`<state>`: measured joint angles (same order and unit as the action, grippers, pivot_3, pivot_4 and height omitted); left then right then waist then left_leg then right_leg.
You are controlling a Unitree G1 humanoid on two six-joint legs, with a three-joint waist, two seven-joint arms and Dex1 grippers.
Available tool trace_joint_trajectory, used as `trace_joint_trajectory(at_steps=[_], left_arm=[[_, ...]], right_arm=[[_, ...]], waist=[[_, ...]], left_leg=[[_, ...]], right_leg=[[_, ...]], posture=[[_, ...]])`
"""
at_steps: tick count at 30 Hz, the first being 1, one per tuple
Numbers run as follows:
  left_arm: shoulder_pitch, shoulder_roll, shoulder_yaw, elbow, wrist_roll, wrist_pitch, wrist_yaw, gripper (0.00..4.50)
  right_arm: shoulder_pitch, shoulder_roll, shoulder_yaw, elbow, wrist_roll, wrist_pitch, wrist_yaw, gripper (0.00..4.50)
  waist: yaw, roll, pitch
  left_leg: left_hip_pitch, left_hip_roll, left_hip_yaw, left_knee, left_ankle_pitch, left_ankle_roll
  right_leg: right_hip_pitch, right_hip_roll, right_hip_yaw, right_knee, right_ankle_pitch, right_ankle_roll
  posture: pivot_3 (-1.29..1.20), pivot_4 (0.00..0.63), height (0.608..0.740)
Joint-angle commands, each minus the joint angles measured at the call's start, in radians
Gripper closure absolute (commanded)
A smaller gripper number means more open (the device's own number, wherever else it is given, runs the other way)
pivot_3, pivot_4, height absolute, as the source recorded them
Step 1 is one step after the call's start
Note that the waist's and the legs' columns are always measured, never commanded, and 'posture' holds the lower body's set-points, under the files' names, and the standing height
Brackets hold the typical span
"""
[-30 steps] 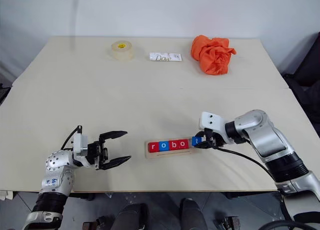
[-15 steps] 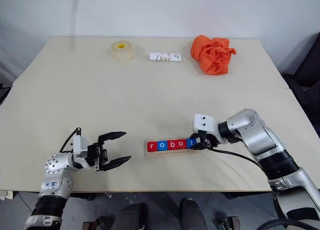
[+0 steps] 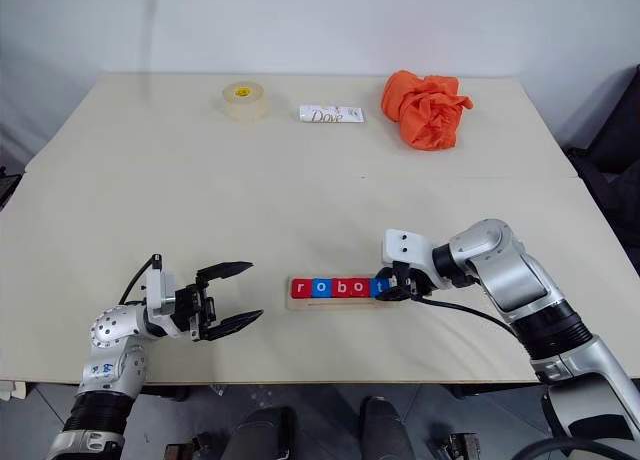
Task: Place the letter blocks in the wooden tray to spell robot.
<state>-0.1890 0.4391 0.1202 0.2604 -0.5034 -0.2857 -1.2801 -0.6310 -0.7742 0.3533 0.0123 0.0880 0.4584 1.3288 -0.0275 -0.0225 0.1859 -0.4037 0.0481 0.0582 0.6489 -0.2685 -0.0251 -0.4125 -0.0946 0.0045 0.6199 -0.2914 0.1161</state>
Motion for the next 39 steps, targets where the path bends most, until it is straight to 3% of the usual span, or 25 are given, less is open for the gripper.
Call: trace_joint_trajectory(at_steps=[1, 4, 13, 17, 27, 39], left_arm=[[0.0, -0.001, 0.005, -0.019, -0.005, -0.014, -0.002, 0.0], [-0.006, 0.0, 0.004, -0.008, -0.006, -0.014, -0.01, 0.0], [-0.012, 0.001, 0.004, 0.003, -0.006, -0.015, -0.028, 0.0], [-0.012, 0.001, 0.005, 0.005, -0.006, -0.015, -0.033, 0.0], [-0.017, 0.002, 0.004, 0.008, -0.005, -0.011, -0.036, 0.0], [-0.011, 0.008, 0.01, 0.004, -0.004, -0.007, -0.028, 0.0]], right_arm=[[0.001, -0.017, -0.037, -0.042, 0.023, 0.002, 0.006, 1.02], [-0.009, -0.031, -0.07, -0.07, 0.048, 0.025, 0.007, 0.01], [0.023, -0.053, -0.136, -0.127, 0.089, 0.051, -0.023, 0.01], [0.063, -0.074, -0.172, -0.124, 0.11, 0.051, -0.026, 0.88], [0.076, -0.082, -0.134, -0.039, 0.064, -0.008, -0.049, 4.39], [0.062, -0.039, -0.106, 0.013, 0.052, -0.042, -0.049, 4.46]], waist=[[0.0, 0.0, 0.0], [0.0, 0.0, 0.0], [0.0, 0.0, 0.0], [0.001, 0.0, 0.0], [0.0, 0.0, 0.0], [0.0, 0.0, 0.0]], left_leg=[[0.0, 0.0, 0.0, 0.0, 0.0, 0.0], [0.0, 0.0, 0.0, 0.0, 0.0, 0.0], [0.0, 0.0, 0.0, 0.0, 0.0, 0.0], [0.0, 0.0, 0.0, 0.0, 0.0, 0.0], [0.0, 0.0, 0.0, 0.0, 0.0, 0.0], [0.0, 0.0, 0.0, 0.0, 0.0, 0.0]], right_leg=[[0.0, 0.0, 0.0, 0.0, 0.0, 0.0], [0.0, 0.0, 0.0, 0.0, 0.0, 0.0], [0.0, 0.0, 0.0, 0.0, 0.0, 0.0], [0.0, 0.0, 0.0, 0.0, 0.0, 0.0], [0.0, 0.0, 0.0, 0.0, 0.0, 0.0], [0.0, 0.0, 0.0, 0.0, 0.0, 0.0]], posture=[[0.0, 0.15, 0.74], [0.0, 0.15, 0.74], [0.0, 0.15, 0.74], [0.0, 0.15, 0.74], [0.0, 0.15, 0.74], [0.0, 0.15, 0.74]])
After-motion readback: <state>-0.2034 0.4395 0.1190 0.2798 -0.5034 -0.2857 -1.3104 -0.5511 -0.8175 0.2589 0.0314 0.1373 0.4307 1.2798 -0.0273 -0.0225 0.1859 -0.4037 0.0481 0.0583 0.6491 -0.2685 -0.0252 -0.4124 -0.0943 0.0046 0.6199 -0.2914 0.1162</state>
